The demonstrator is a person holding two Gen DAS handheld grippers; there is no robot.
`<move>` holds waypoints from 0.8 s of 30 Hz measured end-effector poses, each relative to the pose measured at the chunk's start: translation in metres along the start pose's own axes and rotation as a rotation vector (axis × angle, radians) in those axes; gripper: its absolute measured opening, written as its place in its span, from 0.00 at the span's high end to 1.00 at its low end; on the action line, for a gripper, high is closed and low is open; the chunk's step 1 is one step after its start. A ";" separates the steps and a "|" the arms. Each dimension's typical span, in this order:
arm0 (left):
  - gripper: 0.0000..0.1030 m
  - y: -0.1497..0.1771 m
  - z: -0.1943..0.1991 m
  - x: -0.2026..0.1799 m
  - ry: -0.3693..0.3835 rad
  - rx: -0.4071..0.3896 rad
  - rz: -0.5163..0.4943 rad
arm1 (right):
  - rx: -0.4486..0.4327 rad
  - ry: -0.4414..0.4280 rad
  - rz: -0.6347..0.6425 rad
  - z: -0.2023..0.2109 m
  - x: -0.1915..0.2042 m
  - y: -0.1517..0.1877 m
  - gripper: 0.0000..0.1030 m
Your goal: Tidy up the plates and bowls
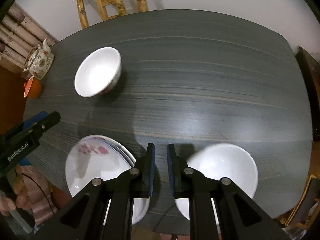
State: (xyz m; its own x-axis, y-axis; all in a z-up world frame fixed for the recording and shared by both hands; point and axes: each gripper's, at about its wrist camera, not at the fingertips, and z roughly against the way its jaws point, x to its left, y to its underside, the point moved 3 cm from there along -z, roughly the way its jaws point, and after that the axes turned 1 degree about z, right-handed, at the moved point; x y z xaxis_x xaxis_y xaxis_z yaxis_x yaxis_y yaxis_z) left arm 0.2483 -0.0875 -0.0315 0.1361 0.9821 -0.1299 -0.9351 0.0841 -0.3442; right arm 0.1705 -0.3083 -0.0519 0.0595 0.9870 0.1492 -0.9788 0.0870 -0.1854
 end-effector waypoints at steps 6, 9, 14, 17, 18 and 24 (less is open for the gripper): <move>0.50 -0.026 -0.012 0.024 0.058 0.000 0.068 | -0.004 -0.029 0.001 -0.012 0.028 -0.028 0.85; 0.50 -0.042 -0.025 0.031 0.055 0.011 0.082 | -0.014 -0.044 -0.010 -0.018 0.040 -0.047 0.83; 0.50 -0.056 -0.044 0.030 0.079 0.036 0.095 | -0.014 -0.068 -0.035 -0.031 0.055 -0.084 0.83; 0.50 -0.064 -0.053 0.034 0.082 0.037 0.110 | -0.009 -0.073 -0.038 -0.040 0.064 -0.101 0.83; 0.50 -0.067 -0.057 0.035 0.085 0.044 0.114 | -0.007 -0.071 -0.039 -0.043 0.065 -0.106 0.83; 0.50 -0.074 -0.077 0.037 0.107 0.075 0.139 | 0.020 -0.065 -0.034 -0.062 0.072 -0.120 0.83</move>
State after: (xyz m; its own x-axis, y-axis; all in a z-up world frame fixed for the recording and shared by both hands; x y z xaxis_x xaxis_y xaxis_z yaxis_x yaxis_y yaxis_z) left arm 0.3477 -0.0700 -0.0830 0.0342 0.9621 -0.2705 -0.9686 -0.0348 -0.2464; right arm 0.3048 -0.2388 -0.0789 0.0808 0.9725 0.2183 -0.9801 0.1173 -0.1599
